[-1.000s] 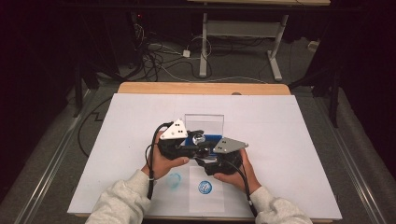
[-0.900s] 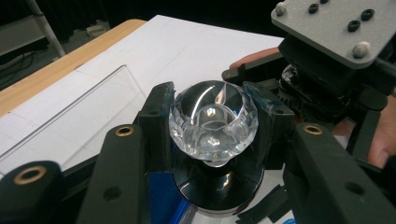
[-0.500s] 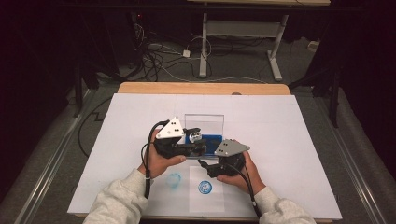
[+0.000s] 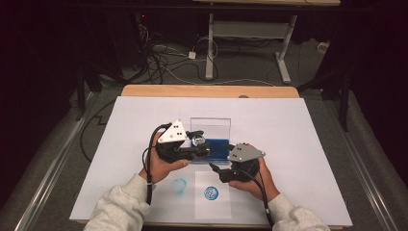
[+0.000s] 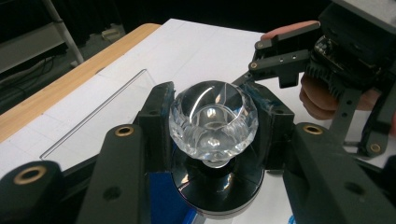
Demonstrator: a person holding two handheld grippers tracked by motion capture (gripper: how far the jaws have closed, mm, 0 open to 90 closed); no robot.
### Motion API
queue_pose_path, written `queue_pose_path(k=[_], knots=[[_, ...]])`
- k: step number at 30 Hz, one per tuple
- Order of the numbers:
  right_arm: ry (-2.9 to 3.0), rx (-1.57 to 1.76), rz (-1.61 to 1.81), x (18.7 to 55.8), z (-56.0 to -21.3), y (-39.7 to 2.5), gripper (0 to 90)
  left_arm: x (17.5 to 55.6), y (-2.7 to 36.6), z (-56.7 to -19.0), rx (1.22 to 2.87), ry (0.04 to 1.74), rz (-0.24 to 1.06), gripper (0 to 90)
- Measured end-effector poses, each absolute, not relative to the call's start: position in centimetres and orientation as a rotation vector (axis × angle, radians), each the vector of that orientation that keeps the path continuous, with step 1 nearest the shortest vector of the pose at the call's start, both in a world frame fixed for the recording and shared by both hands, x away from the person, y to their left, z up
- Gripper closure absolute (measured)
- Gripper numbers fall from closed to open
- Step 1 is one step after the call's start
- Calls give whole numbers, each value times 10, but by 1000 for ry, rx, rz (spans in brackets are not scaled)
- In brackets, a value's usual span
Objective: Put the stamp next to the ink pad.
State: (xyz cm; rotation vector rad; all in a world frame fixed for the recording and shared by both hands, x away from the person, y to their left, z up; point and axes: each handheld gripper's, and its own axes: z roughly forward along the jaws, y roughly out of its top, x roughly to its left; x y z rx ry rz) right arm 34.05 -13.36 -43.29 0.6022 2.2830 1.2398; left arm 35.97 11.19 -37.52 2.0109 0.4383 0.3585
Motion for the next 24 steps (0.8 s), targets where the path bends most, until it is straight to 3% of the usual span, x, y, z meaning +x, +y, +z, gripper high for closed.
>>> queue_pose_path(k=[24], knots=[[2185,629,1217,322,-419,-176,234,357,127,-365,2008,456,423,546]])
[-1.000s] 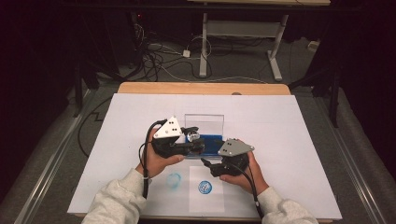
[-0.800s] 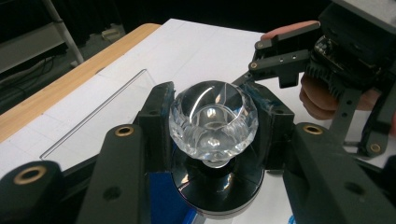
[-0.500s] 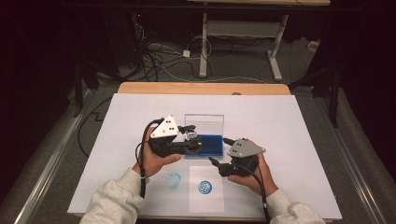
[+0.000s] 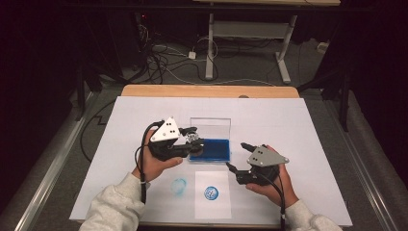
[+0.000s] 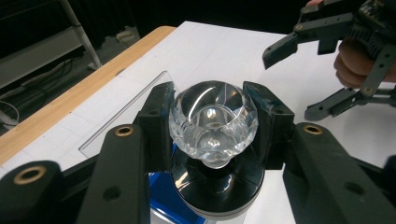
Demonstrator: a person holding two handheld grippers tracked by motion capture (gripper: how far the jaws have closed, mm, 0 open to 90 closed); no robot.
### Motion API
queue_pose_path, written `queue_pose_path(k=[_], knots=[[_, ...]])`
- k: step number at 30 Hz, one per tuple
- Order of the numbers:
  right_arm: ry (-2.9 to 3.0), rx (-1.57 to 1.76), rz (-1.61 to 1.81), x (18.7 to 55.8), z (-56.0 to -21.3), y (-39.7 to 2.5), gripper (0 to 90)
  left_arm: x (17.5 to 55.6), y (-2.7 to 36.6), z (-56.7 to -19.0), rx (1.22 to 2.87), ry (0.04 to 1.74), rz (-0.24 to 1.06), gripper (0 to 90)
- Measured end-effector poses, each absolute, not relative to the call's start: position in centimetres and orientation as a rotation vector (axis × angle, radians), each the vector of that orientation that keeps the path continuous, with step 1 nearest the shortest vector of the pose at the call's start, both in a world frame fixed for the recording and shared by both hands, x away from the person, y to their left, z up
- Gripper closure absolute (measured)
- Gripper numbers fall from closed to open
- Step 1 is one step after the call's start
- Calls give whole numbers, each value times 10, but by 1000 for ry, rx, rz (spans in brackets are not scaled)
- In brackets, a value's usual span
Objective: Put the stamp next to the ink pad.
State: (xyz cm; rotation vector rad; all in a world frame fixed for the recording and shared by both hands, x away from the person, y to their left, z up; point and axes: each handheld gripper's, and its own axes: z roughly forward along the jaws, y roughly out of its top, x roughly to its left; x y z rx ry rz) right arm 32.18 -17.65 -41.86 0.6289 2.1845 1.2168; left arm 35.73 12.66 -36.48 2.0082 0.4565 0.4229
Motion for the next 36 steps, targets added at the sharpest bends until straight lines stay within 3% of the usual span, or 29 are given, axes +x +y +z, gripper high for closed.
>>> queue_pose_path(k=[18,36], knots=[[2114,659,1184,302,-420,-204,243,364,146,-366,2029,510,488,546],[2109,703,1148,299,-425,-215,241,388,165,-392,2047,635,485,545]])
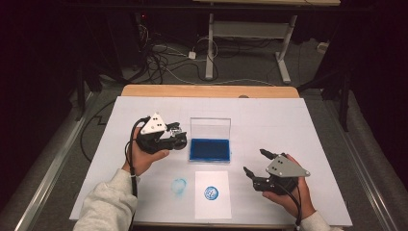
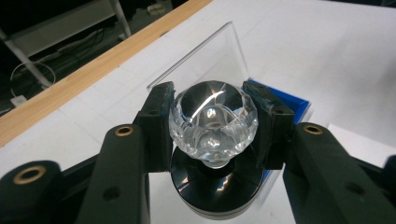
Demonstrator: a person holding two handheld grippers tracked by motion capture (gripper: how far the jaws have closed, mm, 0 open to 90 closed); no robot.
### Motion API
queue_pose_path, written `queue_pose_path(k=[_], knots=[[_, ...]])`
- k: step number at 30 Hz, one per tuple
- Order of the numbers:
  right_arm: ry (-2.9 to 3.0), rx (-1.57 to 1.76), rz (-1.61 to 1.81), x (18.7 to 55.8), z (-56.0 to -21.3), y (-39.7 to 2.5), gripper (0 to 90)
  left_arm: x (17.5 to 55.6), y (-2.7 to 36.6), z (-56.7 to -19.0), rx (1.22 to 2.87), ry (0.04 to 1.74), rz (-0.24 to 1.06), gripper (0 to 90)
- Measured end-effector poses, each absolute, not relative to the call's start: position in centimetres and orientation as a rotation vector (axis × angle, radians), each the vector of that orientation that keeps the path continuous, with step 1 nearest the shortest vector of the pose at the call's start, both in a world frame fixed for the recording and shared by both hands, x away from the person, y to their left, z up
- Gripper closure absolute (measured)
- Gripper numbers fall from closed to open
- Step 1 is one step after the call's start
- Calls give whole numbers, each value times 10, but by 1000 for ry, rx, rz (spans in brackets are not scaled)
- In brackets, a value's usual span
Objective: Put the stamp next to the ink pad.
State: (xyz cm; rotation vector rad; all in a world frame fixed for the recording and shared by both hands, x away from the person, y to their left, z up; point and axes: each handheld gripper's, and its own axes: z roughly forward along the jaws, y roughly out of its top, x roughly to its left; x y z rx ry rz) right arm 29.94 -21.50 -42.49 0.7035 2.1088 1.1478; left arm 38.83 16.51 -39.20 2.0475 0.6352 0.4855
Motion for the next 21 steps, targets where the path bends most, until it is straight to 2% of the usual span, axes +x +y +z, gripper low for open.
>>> queue_pose_path(k=[21], knots=[[2149,696,1120,302,-432,-211,242,410,152,-431,2175,715,511,545]])
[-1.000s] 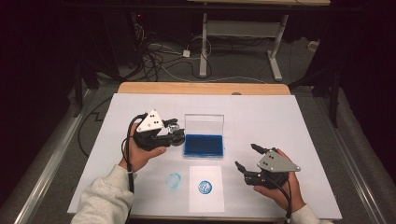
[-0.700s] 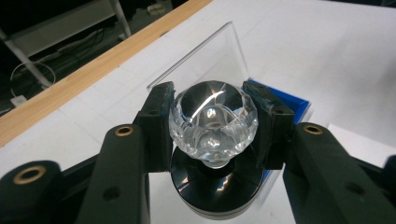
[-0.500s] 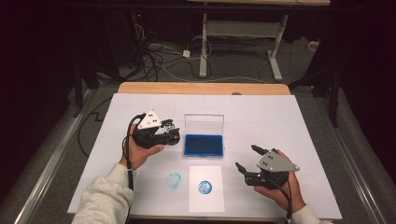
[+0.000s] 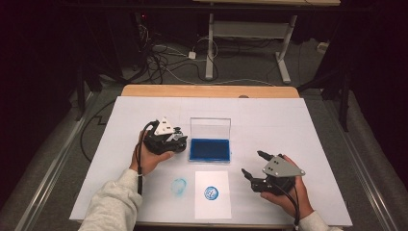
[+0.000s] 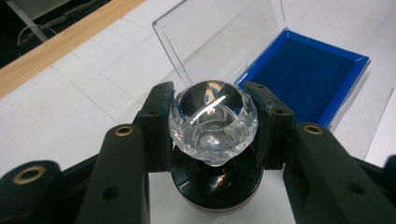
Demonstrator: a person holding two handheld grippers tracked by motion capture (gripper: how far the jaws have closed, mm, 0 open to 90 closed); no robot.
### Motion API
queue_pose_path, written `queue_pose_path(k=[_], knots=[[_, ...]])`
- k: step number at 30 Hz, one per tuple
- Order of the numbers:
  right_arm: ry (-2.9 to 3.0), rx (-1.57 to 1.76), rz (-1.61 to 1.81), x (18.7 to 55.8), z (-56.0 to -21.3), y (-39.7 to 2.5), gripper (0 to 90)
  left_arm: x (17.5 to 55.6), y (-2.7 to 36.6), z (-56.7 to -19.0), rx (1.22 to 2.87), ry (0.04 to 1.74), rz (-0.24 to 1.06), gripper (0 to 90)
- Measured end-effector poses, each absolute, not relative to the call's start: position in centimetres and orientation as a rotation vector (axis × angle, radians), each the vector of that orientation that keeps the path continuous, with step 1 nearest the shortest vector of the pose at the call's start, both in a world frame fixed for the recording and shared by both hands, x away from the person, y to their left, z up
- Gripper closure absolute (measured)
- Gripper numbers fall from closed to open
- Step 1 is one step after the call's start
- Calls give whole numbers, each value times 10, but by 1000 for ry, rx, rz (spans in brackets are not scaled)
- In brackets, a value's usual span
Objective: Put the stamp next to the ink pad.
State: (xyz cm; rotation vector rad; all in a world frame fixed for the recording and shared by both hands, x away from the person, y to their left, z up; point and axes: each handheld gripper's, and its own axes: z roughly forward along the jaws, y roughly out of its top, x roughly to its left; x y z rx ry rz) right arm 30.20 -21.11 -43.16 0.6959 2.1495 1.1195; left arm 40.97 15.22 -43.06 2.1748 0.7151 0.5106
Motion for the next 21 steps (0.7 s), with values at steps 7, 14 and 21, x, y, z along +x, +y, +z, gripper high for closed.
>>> queue_pose_path(k=[7,14,21], knots=[[2158,695,1119,302,-432,-210,243,413,150,-438,2190,730,493,544],[2162,691,1116,302,-433,-210,244,416,149,-444,2206,739,479,543],[2165,690,1113,302,-433,-209,246,417,147,-449,2227,750,484,543]])
